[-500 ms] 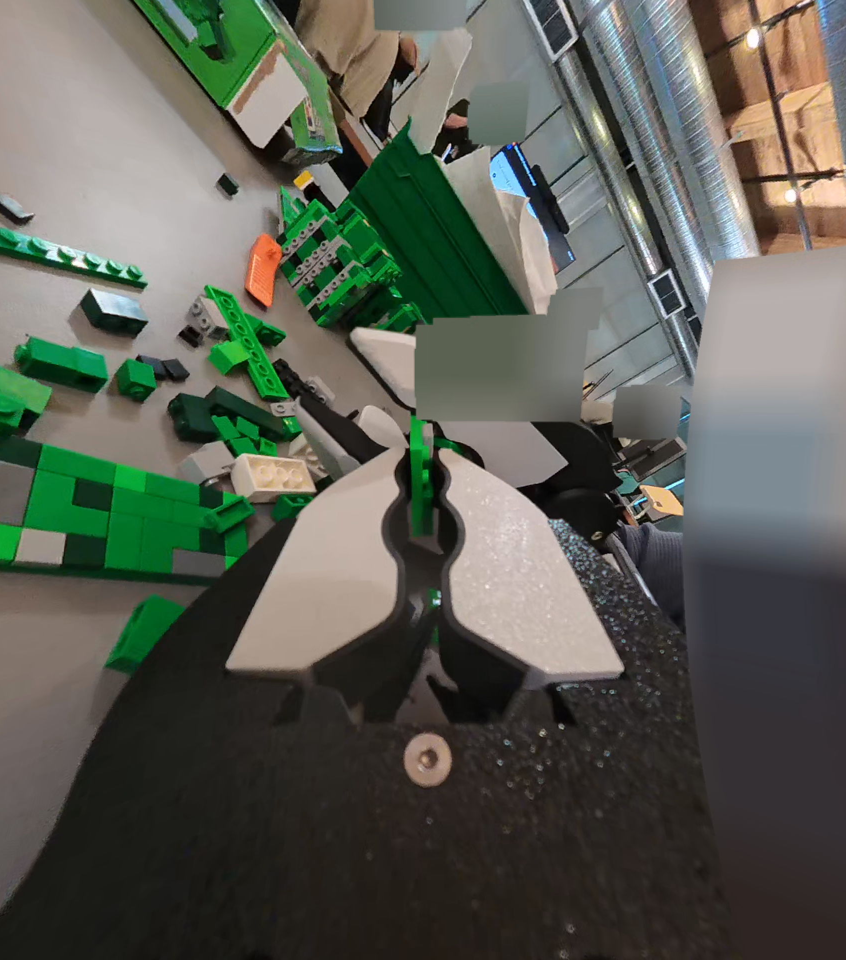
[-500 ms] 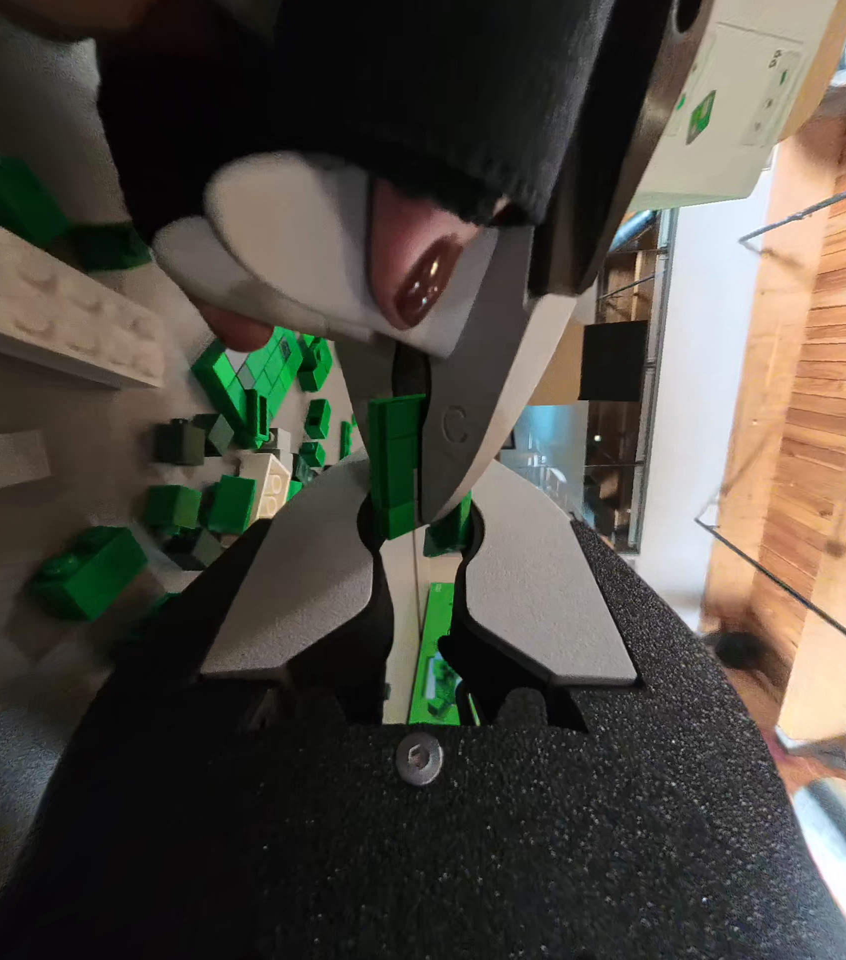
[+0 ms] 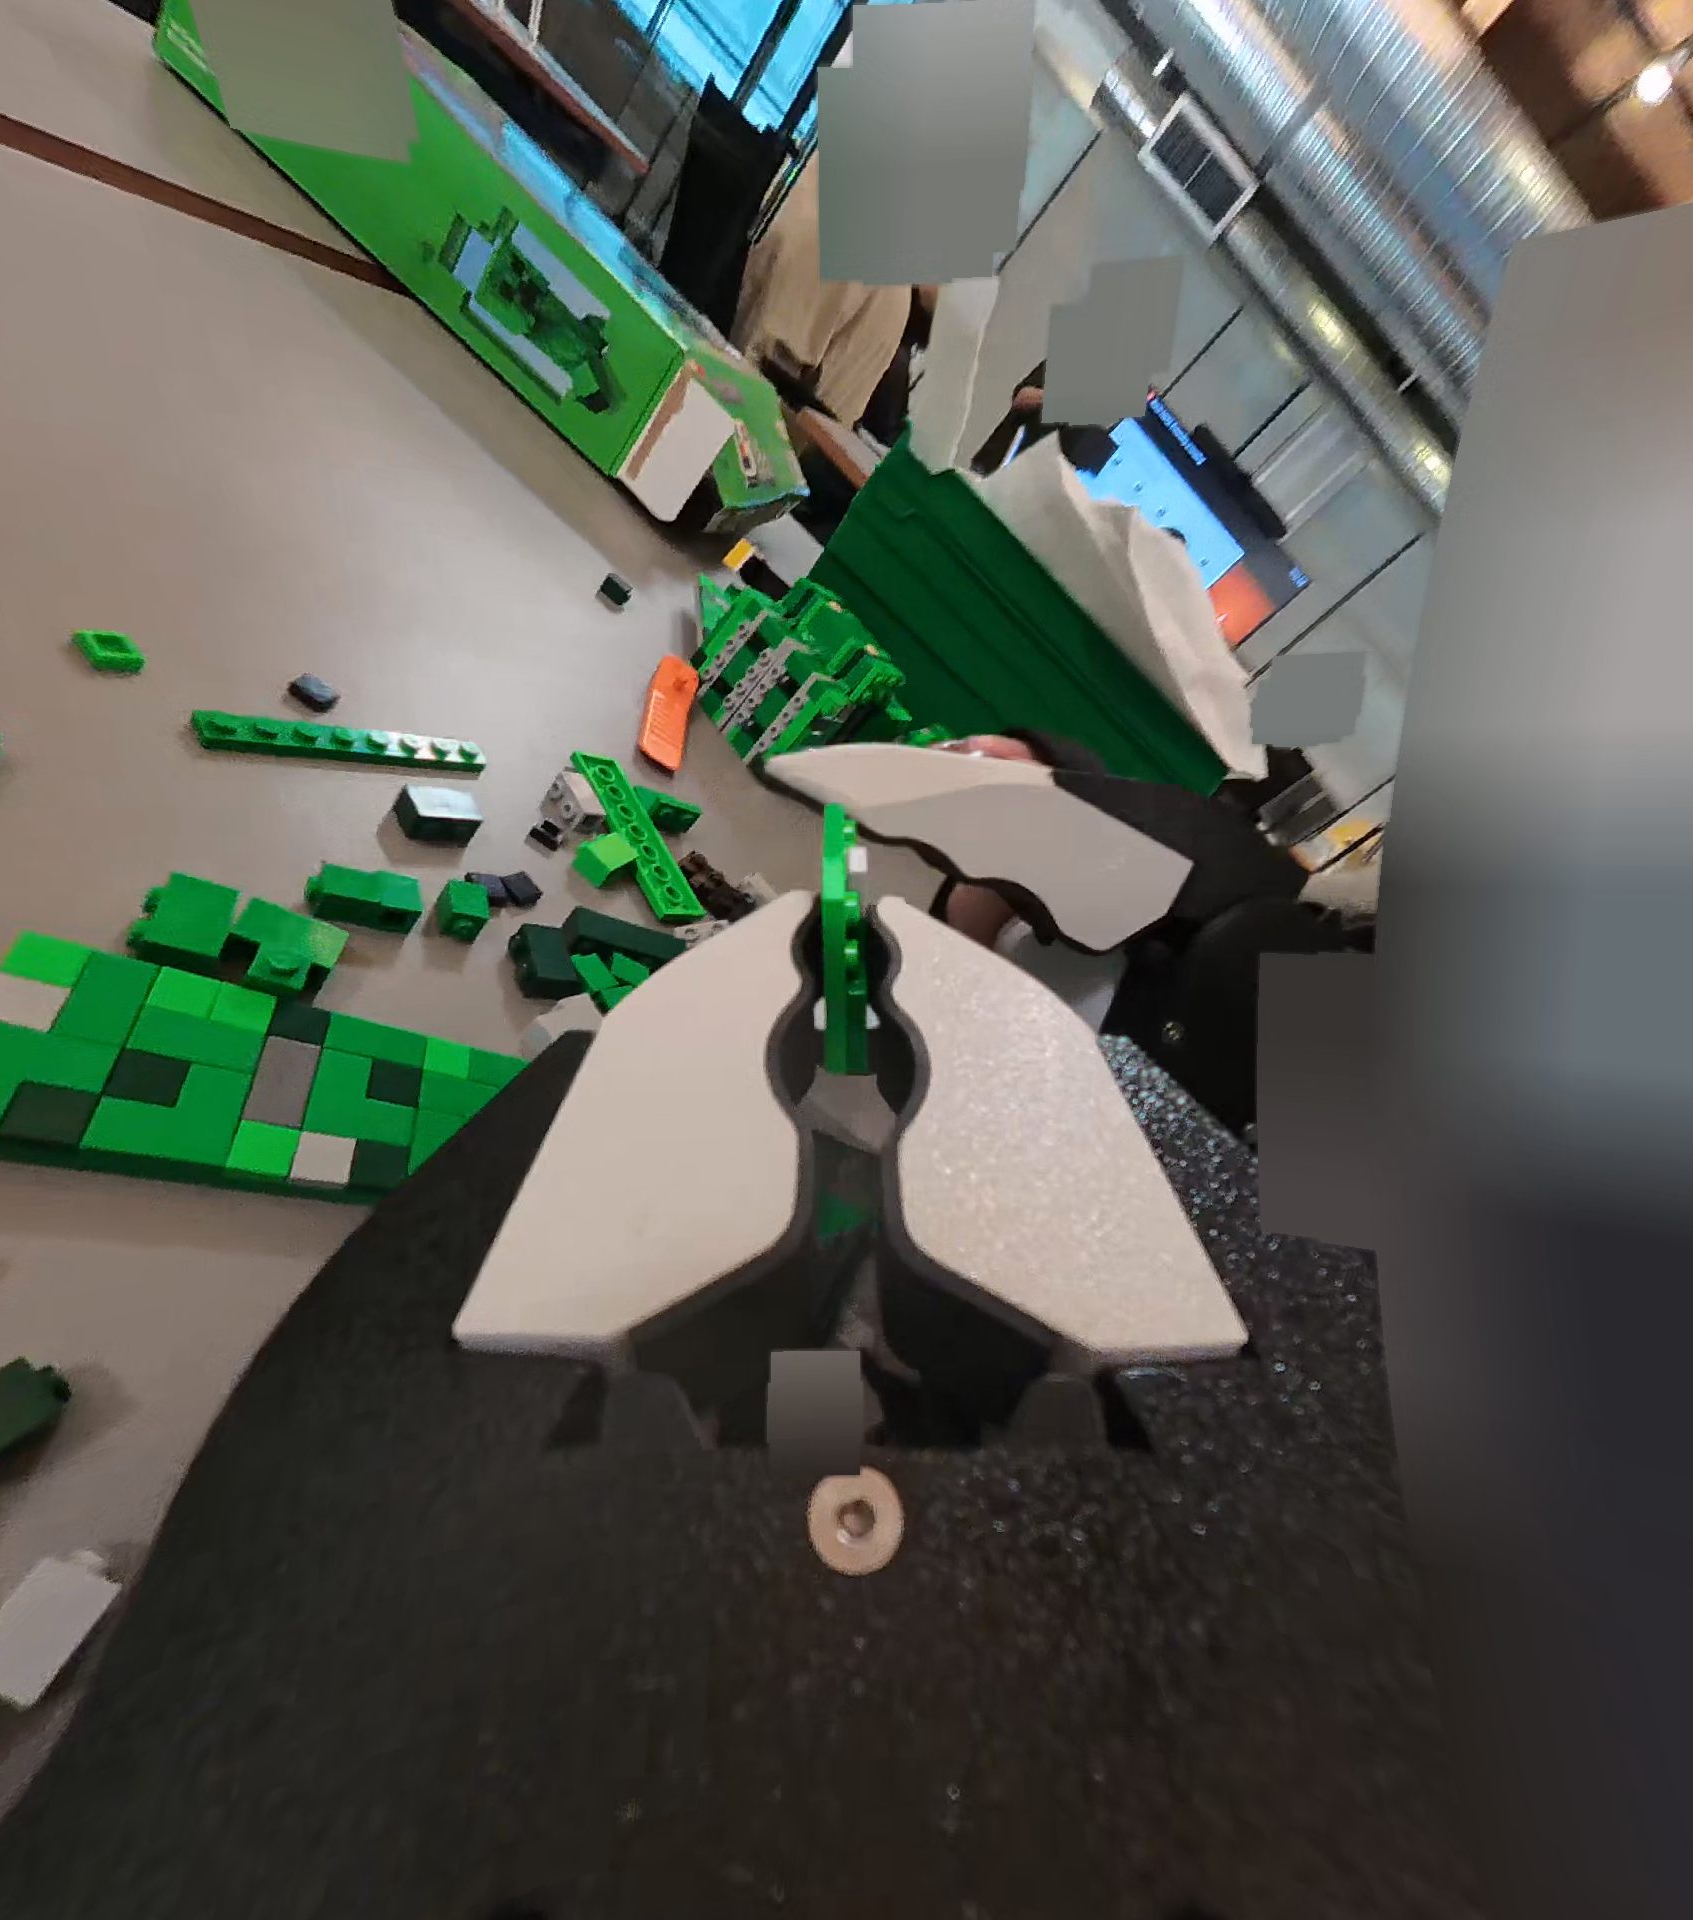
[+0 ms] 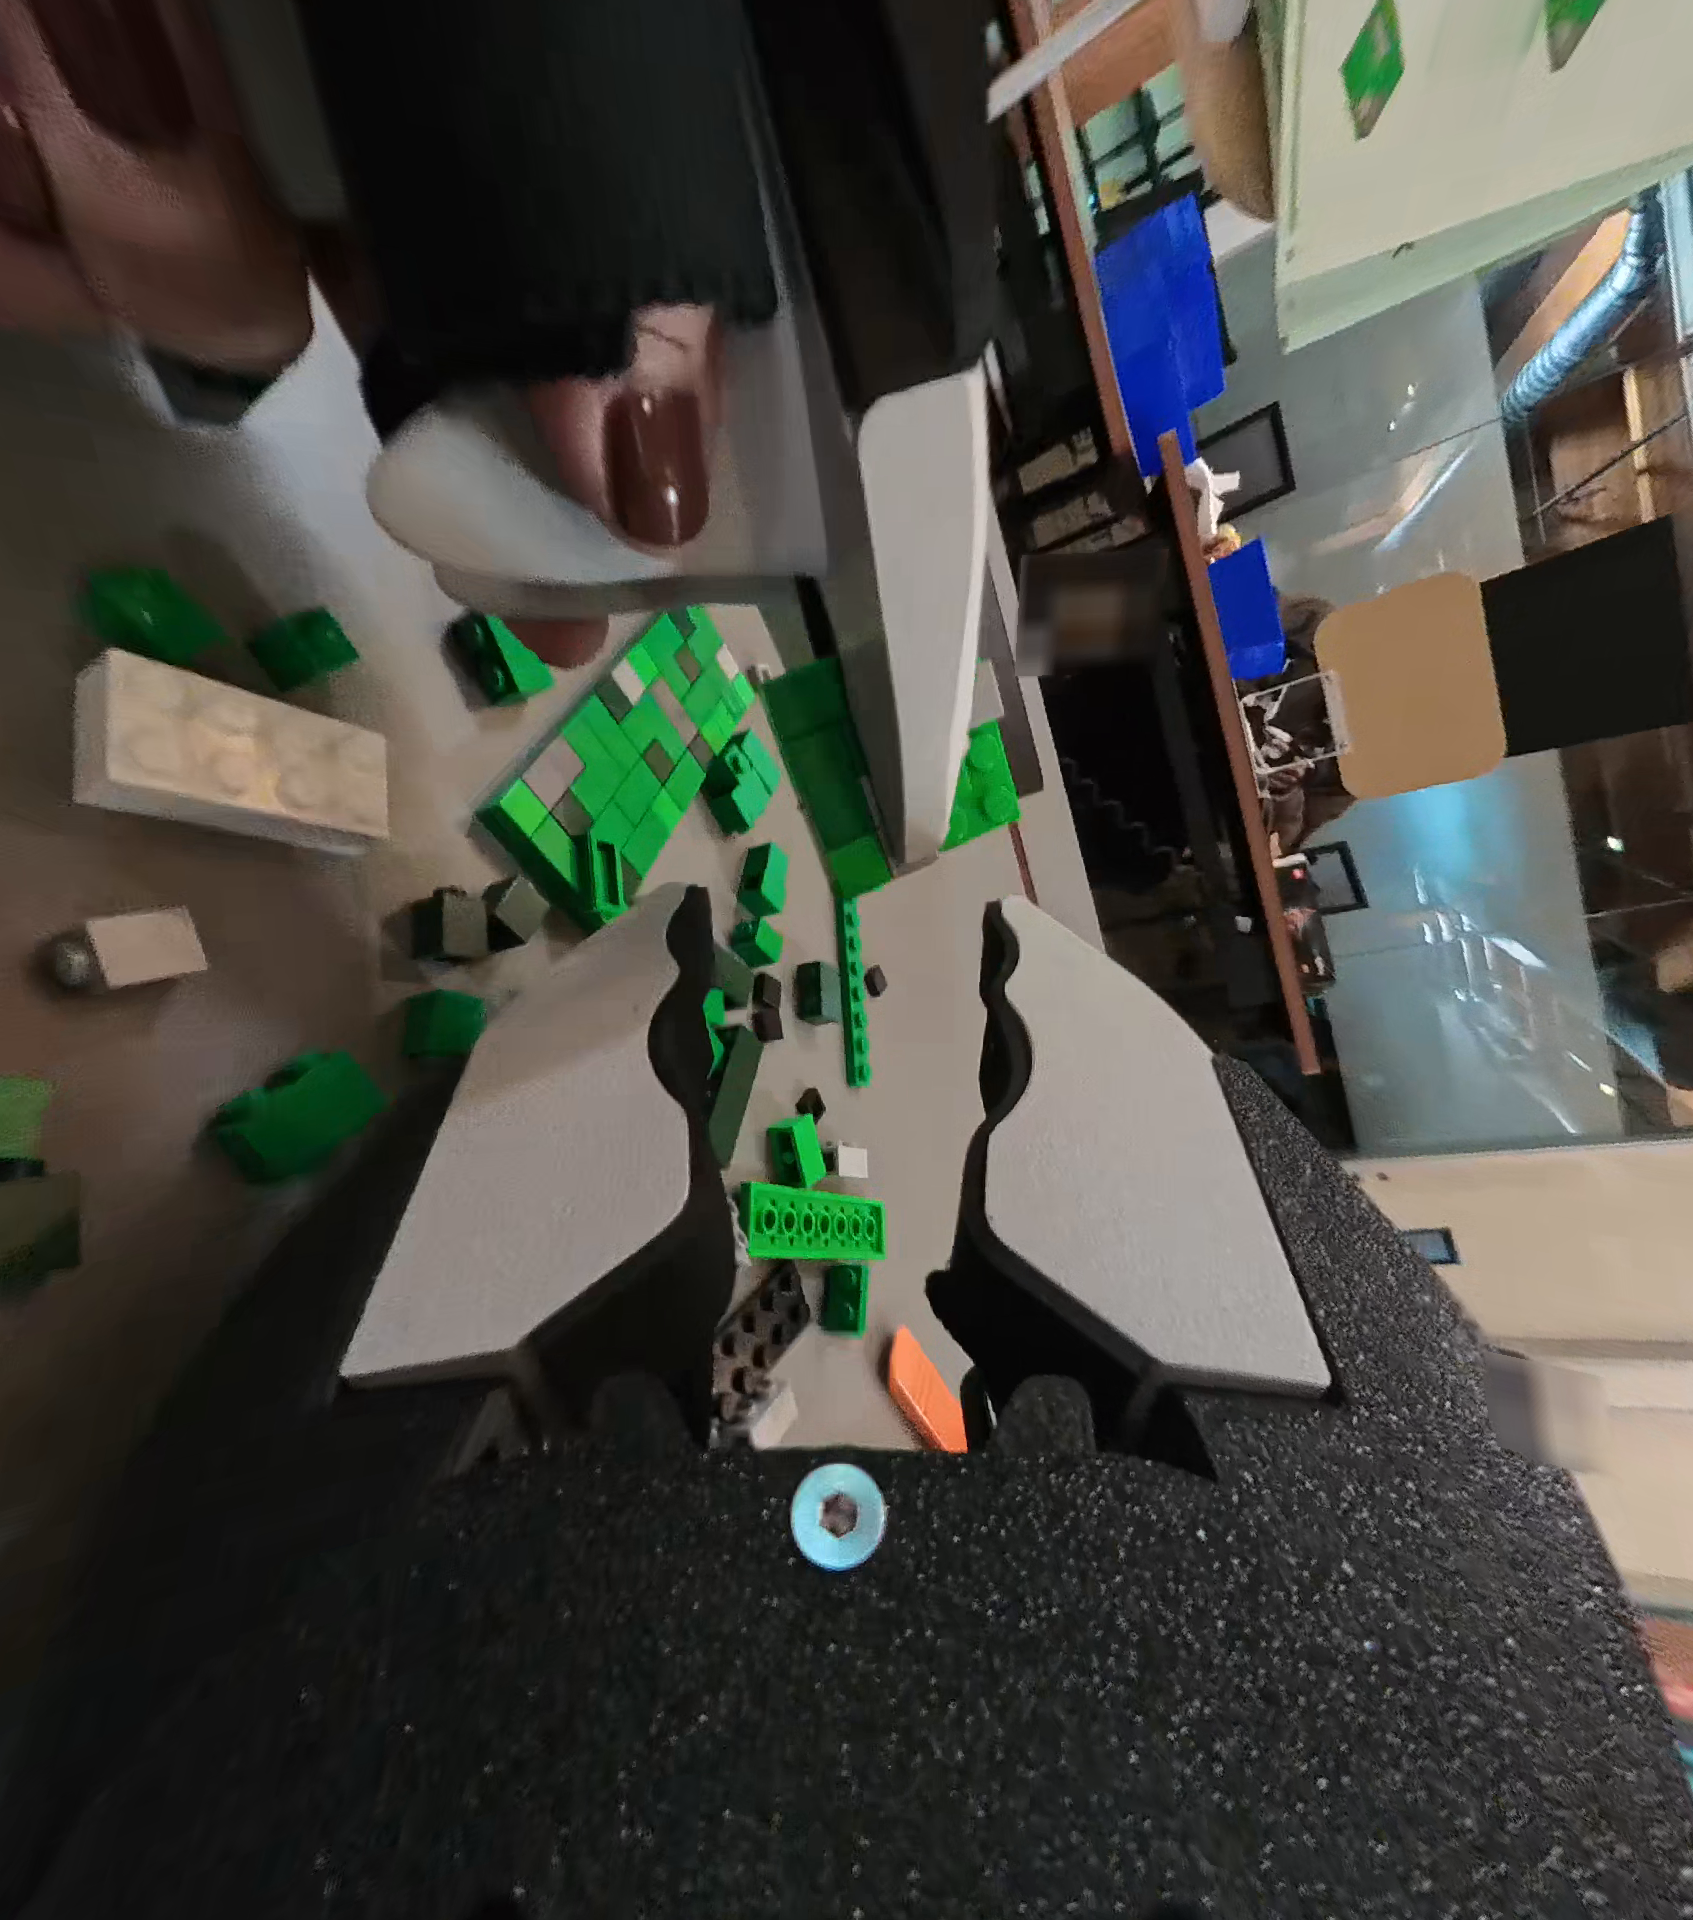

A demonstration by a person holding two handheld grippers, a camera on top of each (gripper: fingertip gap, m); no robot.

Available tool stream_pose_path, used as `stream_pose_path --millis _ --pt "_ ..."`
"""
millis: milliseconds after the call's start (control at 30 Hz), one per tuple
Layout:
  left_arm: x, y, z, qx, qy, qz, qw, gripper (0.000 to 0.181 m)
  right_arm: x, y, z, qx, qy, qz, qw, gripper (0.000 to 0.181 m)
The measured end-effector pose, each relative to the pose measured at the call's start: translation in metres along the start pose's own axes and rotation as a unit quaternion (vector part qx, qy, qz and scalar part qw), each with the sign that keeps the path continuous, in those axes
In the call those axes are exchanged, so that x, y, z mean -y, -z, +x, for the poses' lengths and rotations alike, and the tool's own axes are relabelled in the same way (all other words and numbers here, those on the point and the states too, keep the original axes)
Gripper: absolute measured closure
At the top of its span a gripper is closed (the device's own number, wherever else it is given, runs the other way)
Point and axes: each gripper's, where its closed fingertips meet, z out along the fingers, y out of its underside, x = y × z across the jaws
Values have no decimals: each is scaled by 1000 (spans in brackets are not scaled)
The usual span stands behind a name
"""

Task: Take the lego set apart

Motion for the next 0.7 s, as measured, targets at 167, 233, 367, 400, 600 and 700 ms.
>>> stream_pose_path --millis 167,233,367,400,600,700 --pt "6 -2 12 -33 -9 27 999 176 11 2 0 12 -58 22 998 124" --pt "20 2 19 -63 4 81 995 176 8 5 4 18 -88 18 996 128" --pt "46 21 33 -148 45 179 972 176 29 24 12 122 -303 136 935 143" --pt "47 21 36 -158 44 183 969 176 42 34 19 156 -368 193 896 147" --pt "36 8 58 -199 12 158 967 176 54 49 33 231 -495 269 793 158" --pt "34 7 64 -220 13 154 963 176 60 56 33 256 -503 293 772 170"
